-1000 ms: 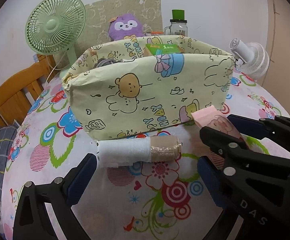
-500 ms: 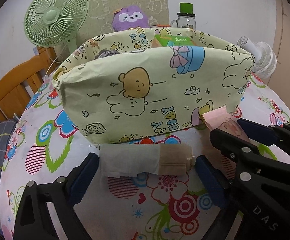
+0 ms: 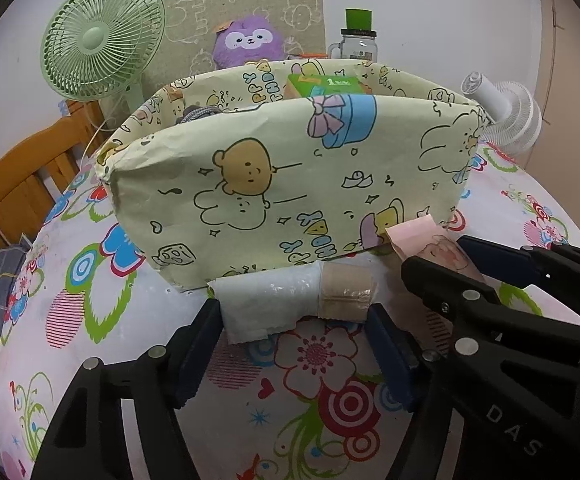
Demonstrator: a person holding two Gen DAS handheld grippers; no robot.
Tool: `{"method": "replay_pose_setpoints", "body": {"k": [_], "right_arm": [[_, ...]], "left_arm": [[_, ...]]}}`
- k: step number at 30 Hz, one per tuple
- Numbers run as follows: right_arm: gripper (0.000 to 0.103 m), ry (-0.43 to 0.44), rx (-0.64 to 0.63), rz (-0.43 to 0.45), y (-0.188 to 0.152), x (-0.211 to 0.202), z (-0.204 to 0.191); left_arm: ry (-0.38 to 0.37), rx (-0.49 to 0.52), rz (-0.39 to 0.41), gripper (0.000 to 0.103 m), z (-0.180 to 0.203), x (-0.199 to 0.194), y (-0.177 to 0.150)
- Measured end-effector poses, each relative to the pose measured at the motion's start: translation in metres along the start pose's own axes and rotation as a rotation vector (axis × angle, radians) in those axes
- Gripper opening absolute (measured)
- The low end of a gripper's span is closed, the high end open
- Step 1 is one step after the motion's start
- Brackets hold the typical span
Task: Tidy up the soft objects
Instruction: 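Move the left tool to the white-and-beige rolled towel while right tool holds the pink pack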
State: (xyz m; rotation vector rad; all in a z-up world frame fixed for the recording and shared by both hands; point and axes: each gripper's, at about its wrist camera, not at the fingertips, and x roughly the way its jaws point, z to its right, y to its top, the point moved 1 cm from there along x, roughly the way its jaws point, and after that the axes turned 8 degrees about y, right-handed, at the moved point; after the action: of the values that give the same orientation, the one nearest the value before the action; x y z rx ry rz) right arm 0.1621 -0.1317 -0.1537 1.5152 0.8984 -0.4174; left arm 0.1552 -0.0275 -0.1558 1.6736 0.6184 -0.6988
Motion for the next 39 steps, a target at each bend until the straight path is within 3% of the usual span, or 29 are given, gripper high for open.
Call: {"method": "replay_pose_setpoints", "body": {"k": [30, 39], "right_arm": [[0.042, -0.010, -0.035, 0.098, -0.003, -0.057, -0.011], [0.042, 0.000, -0.041, 0.068, -0.011, -0.051, -0.011]], "left_arm": [[-0.008, -0.042, 0.085, 0.074, 0.004, -0.054, 0.000], [-0.009, -0.038, 0.074, 0.075, 0.005, -0.055, -0.008]]}}
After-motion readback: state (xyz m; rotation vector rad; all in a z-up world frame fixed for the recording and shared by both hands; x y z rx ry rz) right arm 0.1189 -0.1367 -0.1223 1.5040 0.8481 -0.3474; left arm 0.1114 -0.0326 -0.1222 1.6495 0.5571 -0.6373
